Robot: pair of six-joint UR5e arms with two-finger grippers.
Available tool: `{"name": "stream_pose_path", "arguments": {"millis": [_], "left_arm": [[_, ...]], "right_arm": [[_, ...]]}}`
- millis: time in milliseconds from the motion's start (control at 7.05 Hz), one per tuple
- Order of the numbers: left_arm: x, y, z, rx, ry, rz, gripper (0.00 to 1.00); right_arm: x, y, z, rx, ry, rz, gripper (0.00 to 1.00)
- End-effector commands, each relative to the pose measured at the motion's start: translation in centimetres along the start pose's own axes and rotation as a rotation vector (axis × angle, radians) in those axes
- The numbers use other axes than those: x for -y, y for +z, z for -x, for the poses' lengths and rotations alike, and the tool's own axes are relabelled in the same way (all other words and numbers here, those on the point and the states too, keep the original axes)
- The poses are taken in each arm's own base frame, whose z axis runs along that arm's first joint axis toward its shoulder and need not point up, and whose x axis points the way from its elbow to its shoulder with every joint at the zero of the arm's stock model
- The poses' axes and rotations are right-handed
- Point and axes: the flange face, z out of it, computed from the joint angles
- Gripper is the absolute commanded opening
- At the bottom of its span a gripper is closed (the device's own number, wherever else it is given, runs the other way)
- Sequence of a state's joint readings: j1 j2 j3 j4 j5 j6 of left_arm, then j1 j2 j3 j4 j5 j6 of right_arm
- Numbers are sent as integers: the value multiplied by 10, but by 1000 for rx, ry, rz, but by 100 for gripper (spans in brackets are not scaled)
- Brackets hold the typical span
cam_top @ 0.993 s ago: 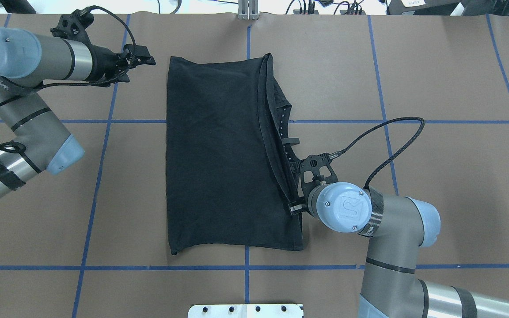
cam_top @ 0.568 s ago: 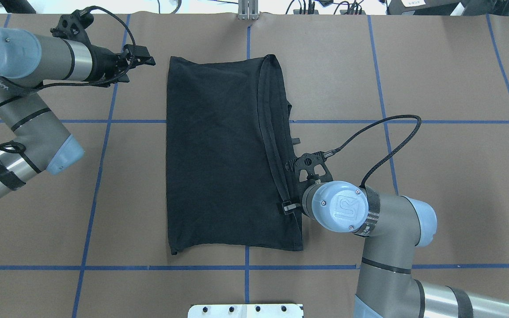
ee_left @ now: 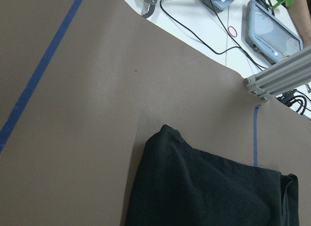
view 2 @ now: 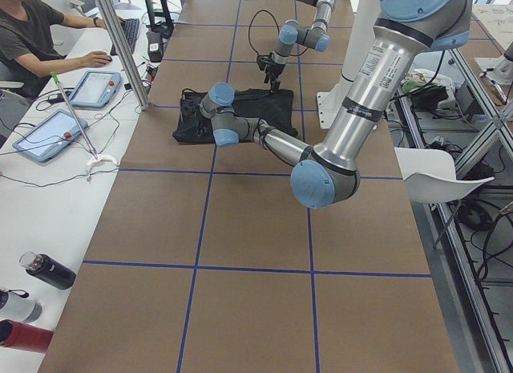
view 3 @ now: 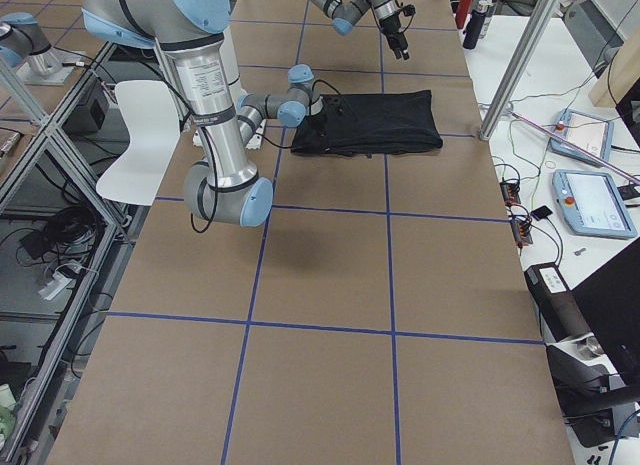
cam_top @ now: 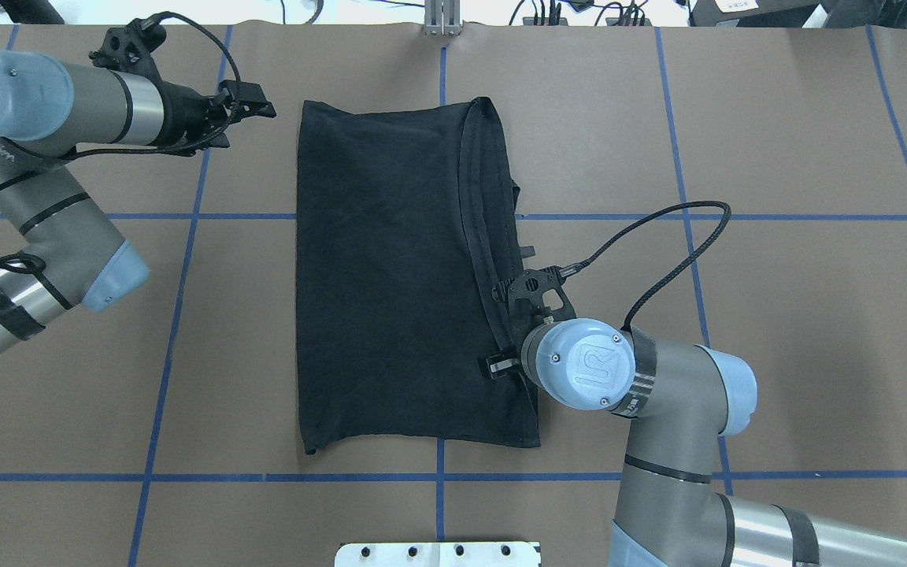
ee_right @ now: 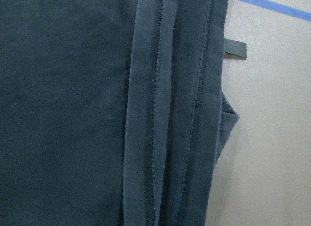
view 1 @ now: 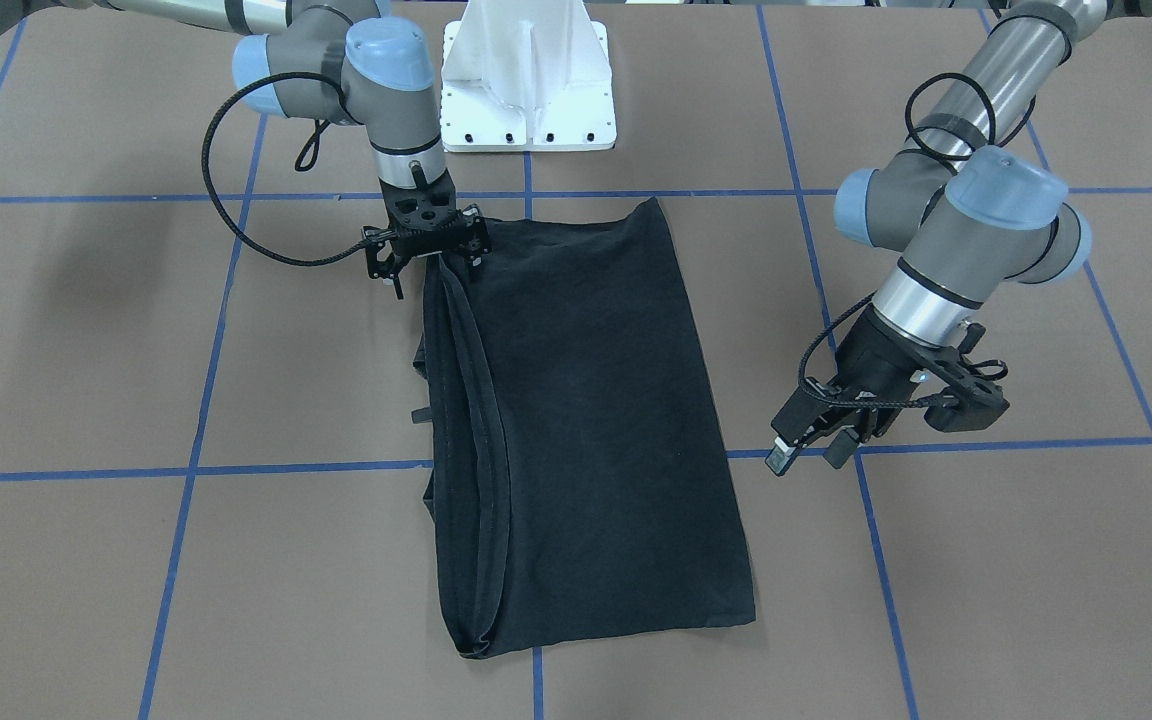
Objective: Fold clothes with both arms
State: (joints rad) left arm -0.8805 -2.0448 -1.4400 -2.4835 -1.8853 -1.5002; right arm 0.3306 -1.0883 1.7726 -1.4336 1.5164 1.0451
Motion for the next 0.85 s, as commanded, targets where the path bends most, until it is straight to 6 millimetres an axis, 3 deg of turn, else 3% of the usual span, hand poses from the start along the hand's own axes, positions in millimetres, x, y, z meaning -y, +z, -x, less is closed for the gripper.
{"name": "stream_pose_path", "arguments": {"millis": [0, 710], "left_arm": [[0, 0, -1, 0, 0, 0, 100], [-2, 1, -1, 0, 1, 3, 100]], "right_arm": [[11, 8, -5, -22, -11, -2, 100], [28, 15, -31, -51, 0, 1, 100]]}}
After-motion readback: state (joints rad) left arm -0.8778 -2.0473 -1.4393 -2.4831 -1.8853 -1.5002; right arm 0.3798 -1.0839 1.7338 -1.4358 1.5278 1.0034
